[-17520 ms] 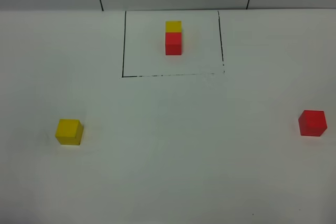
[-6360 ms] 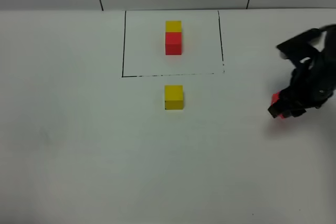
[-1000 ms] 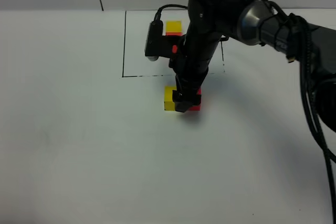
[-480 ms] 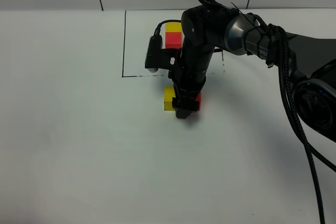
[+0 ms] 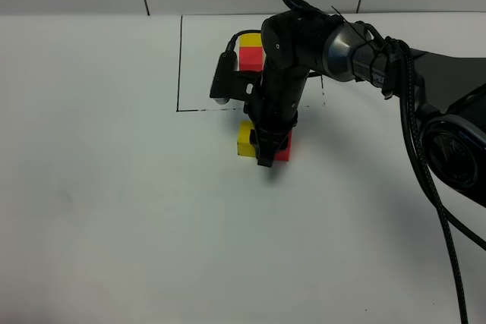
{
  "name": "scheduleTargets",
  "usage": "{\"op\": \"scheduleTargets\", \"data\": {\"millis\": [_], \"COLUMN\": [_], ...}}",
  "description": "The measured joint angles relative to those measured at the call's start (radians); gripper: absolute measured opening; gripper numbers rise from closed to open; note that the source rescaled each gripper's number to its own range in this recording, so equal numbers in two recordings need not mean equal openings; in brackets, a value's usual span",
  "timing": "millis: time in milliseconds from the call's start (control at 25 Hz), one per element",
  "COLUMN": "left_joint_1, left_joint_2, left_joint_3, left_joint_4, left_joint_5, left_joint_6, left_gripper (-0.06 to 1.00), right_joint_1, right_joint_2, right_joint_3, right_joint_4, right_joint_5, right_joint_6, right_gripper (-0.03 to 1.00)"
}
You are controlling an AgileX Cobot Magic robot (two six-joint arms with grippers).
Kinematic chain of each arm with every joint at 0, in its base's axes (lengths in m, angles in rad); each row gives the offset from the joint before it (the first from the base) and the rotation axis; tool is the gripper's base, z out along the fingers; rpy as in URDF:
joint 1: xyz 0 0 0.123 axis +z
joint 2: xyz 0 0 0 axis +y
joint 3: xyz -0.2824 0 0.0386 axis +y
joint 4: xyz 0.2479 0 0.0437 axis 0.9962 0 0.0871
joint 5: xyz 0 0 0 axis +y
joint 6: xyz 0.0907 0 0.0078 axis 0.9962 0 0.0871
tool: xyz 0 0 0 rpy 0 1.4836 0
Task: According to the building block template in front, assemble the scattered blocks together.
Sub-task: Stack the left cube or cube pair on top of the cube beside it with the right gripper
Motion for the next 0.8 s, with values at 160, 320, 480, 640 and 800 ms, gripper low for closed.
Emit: {"op": "scheduleTargets", "data": {"millis": [160,320,480,640,800], "left_joint_1": [0.000,0.000,0.000,0.000,0.000], "left_joint_2": [0.000,0.000,0.000,0.000,0.000], "left_joint_3": [0.000,0.000,0.000,0.000,0.000], "left_joint_4": [0.000,0.000,0.000,0.000,0.000], "left_joint_5": [0.000,0.000,0.000,0.000,0.000], "left_joint_6": [0.000,0.000,0.000,0.000,0.000], "left_gripper": [0.50,0.50,0.50,0.49,0.49], "right_joint_1": [0.000,0.000,0.000,0.010,0.020], "right_joint_2": [-0.012,-0.054,-0.061,-0.061,-0.059], "right_joint_3": [0.000,0.000,0.000,0.001,0.009], "right_joint_4": [-0.022,-0.018,-0.040,-0.052,-0.064], "right_joint_5": [0.010,0.044,0.057,0.040,0.013], "right_joint_6": [0.282,0.814,1.205,1.368,1.420], "right_gripper": [0.01,0.01,0.01,0.01,0.01]}}
